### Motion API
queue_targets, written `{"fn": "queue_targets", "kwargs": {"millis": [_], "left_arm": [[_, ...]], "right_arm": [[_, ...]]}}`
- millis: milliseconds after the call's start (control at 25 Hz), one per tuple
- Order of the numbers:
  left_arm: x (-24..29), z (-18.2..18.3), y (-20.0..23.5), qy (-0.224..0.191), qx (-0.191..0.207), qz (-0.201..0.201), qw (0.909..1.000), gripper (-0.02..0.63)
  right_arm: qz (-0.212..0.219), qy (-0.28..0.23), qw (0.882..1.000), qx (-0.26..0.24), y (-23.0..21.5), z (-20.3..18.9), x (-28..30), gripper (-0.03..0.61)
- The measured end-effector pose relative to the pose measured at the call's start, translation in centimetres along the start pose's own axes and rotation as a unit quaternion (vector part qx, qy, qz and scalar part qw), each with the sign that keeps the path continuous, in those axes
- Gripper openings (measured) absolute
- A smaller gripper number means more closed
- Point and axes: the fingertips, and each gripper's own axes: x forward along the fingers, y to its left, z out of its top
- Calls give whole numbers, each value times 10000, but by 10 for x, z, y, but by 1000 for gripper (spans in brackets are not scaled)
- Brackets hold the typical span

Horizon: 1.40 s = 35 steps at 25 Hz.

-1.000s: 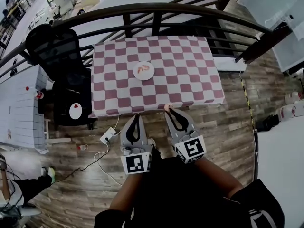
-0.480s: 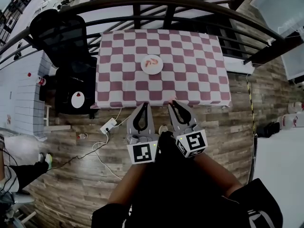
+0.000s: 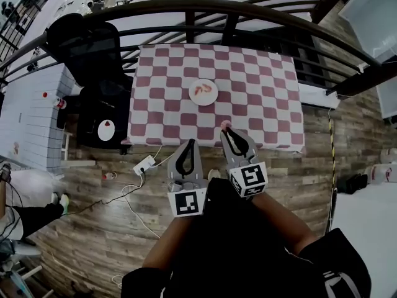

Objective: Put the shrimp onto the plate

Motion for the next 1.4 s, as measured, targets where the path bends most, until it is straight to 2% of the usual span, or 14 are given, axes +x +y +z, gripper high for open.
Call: {"fn": "queue_targets", "kwargs": {"millis": [160,480,680,1000,1120,1400], "left_arm": [[8,-6,0,66,14,78,9999,9],[27,-9,14,151,18,421,9990,9],[35,-15,21,246,125,605,9978,9],[47,-22,42,394,101,966,9945,9],[54,-25,49,449,-20,1015,9938,9],[70,-32,51,529,41,1005,9935,9]], "right_arm": [[143,190,9997,36,-11,-16,29,51],[578,797,9945,-351,-25,-60,92,51],[762,1082,9903,-424,-35,-88,127,51],[743,1595,9841,-255,-60,-135,184,51],[720,1749,9818,-187,-68,-146,203,51],[730,2086,9748,-309,-73,-172,232,51]]}}
